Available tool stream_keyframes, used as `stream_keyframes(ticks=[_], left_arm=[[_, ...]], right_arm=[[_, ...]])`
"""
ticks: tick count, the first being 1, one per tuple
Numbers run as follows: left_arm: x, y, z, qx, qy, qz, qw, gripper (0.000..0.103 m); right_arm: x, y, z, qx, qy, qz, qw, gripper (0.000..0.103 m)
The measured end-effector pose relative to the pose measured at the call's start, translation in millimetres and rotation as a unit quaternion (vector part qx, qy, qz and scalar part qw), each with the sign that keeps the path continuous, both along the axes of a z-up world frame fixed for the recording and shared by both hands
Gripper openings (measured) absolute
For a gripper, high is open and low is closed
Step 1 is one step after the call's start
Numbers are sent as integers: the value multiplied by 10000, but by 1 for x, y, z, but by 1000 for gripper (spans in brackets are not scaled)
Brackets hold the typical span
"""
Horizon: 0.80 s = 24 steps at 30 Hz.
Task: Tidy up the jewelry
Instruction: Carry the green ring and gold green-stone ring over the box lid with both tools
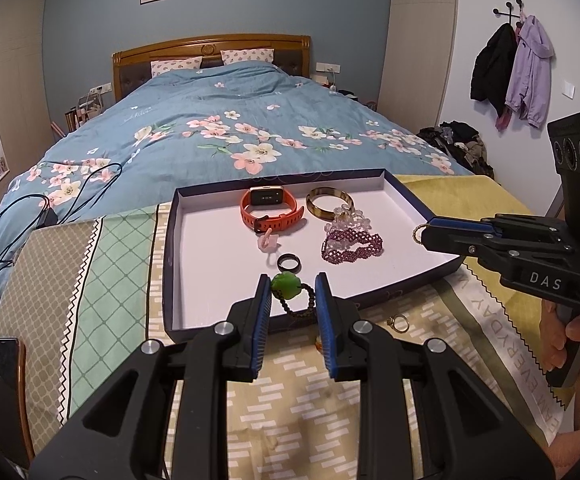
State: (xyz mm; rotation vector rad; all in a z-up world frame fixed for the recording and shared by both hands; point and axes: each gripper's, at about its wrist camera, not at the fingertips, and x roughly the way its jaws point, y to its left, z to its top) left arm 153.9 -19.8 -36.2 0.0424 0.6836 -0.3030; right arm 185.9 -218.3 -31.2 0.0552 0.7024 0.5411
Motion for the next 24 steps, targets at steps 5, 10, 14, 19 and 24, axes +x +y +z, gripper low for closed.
stream_keyframes(ticks=[5, 10, 14, 19, 24], left_arm=[[9, 0, 0, 17, -5, 31, 10000, 23], [18, -1, -3, 54, 22, 40, 10000, 23], [27, -1, -6, 4, 88, 40, 10000, 23], [34, -2, -8, -54, 149, 22, 9999, 23], [41, -3, -11, -59, 190, 22, 9998, 23]], right_arm=[[6, 1, 1, -22, -13, -5, 10000, 10], [11, 2, 2, -45, -13, -24, 10000, 10], [19, 2, 0, -66, 11, -43, 10000, 10], [27, 4, -4, -68, 75, -60, 9999, 10], [35, 5, -7, -82, 136, -72, 9998, 10]])
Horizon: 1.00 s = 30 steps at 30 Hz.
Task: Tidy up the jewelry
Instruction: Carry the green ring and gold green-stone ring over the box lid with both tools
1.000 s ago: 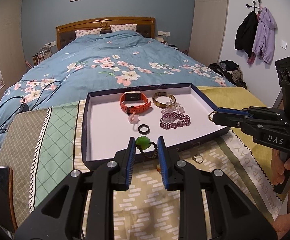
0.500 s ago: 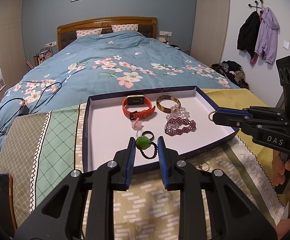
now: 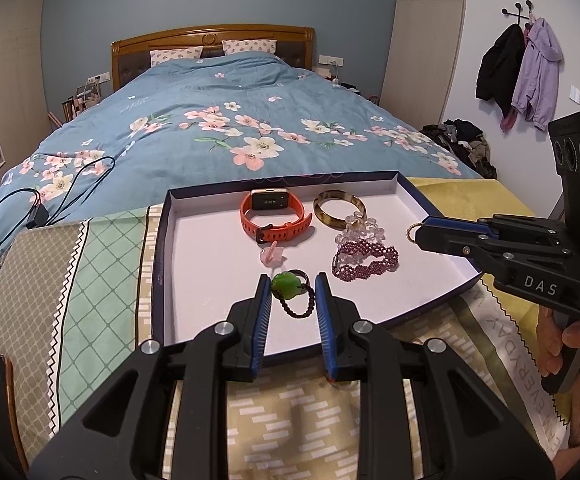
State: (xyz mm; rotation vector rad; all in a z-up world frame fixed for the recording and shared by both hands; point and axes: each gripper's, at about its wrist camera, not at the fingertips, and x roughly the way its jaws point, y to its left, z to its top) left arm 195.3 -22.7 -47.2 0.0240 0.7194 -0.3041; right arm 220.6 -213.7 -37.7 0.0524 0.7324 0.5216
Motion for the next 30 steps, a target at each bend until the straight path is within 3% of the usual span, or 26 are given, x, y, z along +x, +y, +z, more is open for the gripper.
stream_keyframes(ticks=[30], left_arm=[[48, -6, -29, 38, 409, 78, 9991, 23]], right_arm=[[29, 5, -18, -155, 304, -78, 9994, 10]])
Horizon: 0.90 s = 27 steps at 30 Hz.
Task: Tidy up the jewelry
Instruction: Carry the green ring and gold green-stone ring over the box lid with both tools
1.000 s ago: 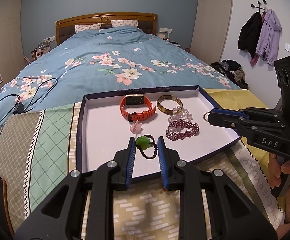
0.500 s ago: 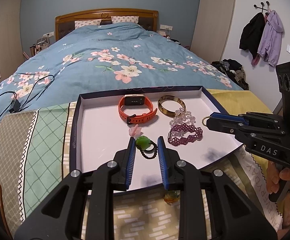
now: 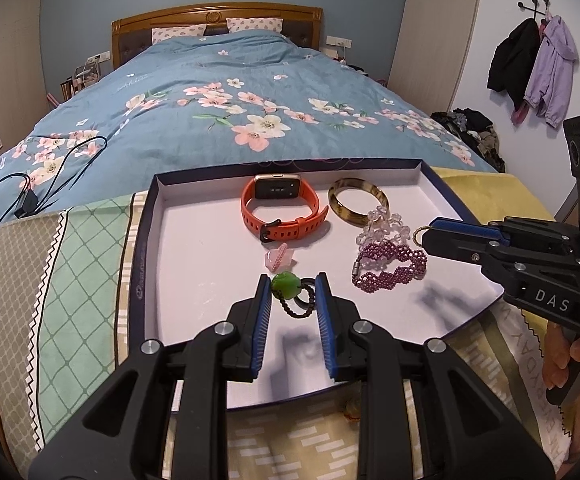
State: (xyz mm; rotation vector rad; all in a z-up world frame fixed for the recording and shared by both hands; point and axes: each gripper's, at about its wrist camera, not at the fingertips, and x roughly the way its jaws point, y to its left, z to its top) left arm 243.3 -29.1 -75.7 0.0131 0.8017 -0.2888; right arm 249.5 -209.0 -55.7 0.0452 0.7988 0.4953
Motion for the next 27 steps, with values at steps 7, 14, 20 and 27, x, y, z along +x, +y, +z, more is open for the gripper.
stream_keyframes(ticks=[7, 14, 20, 27], left_arm=[[9, -3, -6, 24, 77, -1, 10000, 23], [17, -7, -11, 61, 124, 18, 9999, 23], [19, -8, -11, 69, 120, 34, 9999, 23], [23, -10, -14, 104, 157, 74, 9998, 23]], right_arm=[[5, 0, -5, -34, 82, -35, 10000, 10], [9, 2, -9, -102, 141, -56, 9998, 10], [11, 3, -11, -124, 174, -76, 9997, 10], [14, 2, -12, -151, 193, -89, 9997, 10]])
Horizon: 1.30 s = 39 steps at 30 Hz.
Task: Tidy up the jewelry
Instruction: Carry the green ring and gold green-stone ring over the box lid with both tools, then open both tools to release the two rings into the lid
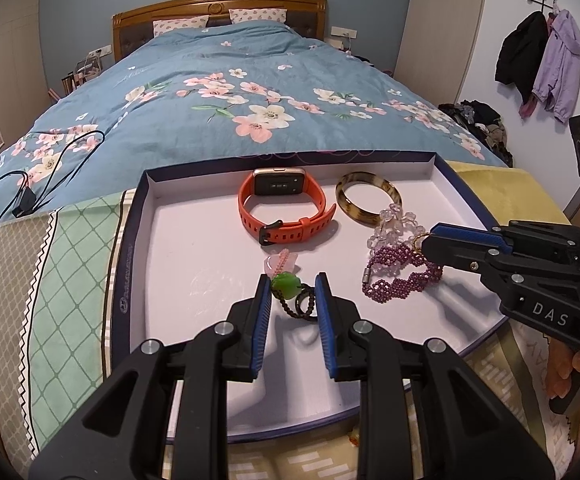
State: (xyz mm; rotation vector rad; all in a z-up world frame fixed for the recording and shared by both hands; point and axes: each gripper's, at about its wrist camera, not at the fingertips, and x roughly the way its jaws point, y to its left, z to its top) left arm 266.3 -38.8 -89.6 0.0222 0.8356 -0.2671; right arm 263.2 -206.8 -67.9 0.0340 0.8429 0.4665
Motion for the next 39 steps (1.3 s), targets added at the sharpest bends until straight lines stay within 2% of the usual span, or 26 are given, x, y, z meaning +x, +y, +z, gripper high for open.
stream_keyframes(ticks=[17, 18, 20, 21, 26, 31, 35, 39], left_arm=[[11, -2, -14, 54, 174, 63, 9998, 24], [11, -1, -14, 40, 171, 68, 9998, 28], [8, 1, -11, 52, 92, 101, 9999, 32], [6, 2, -8, 59, 52, 115, 9999, 36], [-15, 10, 14, -13, -338, 135, 9993, 43], [-52, 19, 33, -134, -695, -114, 9974, 46], [-86, 23, 37, -253, -856, -452, 9950, 48], [-114, 23, 31, -250, -847, -770, 9931, 53]], right_arm=[[8, 1, -10, -146, 134, -86, 9998, 13], [7, 1, -10, -146, 125, -92, 9998, 14], [5, 0, -7, -181, 57, -165, 9997, 27], [2, -1, -6, -189, 8, -178, 9997, 30], [-15, -5, 10, -100, -228, -171, 9995, 35], [-47, -10, 29, 97, -516, 36, 9986, 37], [-78, -13, 37, 172, -651, 323, 9972, 37], [-97, -9, 29, 124, -521, 554, 9970, 37]])
